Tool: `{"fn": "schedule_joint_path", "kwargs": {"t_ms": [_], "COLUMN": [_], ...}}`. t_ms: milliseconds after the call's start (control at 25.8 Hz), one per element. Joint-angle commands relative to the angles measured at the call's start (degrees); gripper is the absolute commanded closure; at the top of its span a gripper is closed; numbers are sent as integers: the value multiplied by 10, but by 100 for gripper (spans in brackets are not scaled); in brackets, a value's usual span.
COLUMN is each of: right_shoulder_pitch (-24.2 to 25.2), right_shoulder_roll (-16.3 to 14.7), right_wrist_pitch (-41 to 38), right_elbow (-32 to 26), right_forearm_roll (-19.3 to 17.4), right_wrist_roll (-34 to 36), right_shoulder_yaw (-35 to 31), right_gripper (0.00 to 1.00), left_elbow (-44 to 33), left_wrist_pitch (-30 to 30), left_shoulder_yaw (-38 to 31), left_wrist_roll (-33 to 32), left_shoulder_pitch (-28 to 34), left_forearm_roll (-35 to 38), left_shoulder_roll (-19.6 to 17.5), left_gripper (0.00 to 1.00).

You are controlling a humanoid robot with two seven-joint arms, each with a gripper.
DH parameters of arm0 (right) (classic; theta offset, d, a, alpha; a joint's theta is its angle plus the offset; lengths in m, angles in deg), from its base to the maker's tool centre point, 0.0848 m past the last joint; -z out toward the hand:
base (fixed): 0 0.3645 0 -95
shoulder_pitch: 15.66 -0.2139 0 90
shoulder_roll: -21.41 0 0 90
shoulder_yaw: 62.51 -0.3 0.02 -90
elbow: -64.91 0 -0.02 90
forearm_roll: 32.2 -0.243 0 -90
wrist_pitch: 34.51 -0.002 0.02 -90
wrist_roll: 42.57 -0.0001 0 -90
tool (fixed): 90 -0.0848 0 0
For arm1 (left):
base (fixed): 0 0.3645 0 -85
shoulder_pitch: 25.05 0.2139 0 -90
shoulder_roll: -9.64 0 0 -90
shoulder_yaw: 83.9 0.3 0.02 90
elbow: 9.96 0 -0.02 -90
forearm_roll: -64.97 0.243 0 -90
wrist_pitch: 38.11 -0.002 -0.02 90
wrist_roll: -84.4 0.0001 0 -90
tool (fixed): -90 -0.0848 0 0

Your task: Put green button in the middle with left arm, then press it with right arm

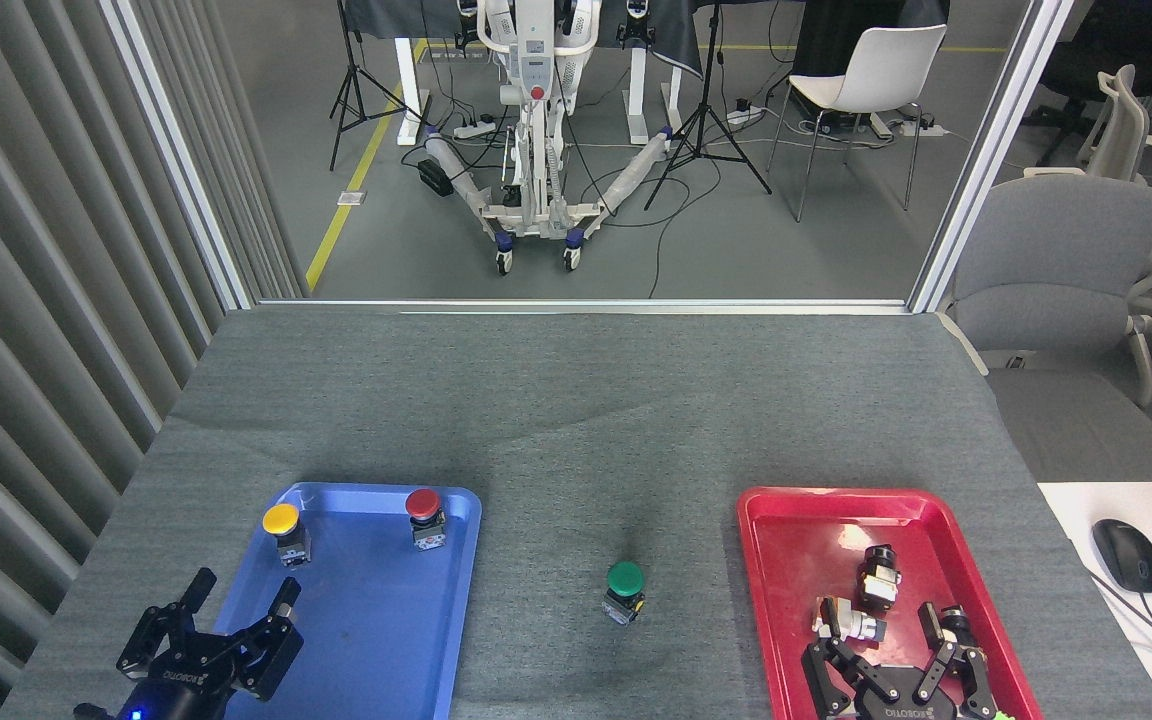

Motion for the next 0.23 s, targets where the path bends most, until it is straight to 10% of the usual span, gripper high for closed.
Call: {"fn": "schedule_joint_path", "kwargs": {"t_ms": [0,193], "right_shoulder_pitch": [0,0], "right_shoulder_roll": [1,1], "right_wrist_pitch": [2,3], "right_elbow": [1,2], "right_forearm_roll": [-1,-1], "right_wrist_roll": [1,1], "right_shoulder_yaw": [3,4], "right_gripper": [0,0], "left_elbow": [35,50], "left_wrist_pitch": [36,53], "left_shoulder_yaw": [11,11], "left_wrist_roll": [0,2], "left_shoulder_pitch": [-17,-20], "left_forearm_roll": [2,8], "left_shoulder_roll": [-20,-45], "left_gripper": [0,1]}}
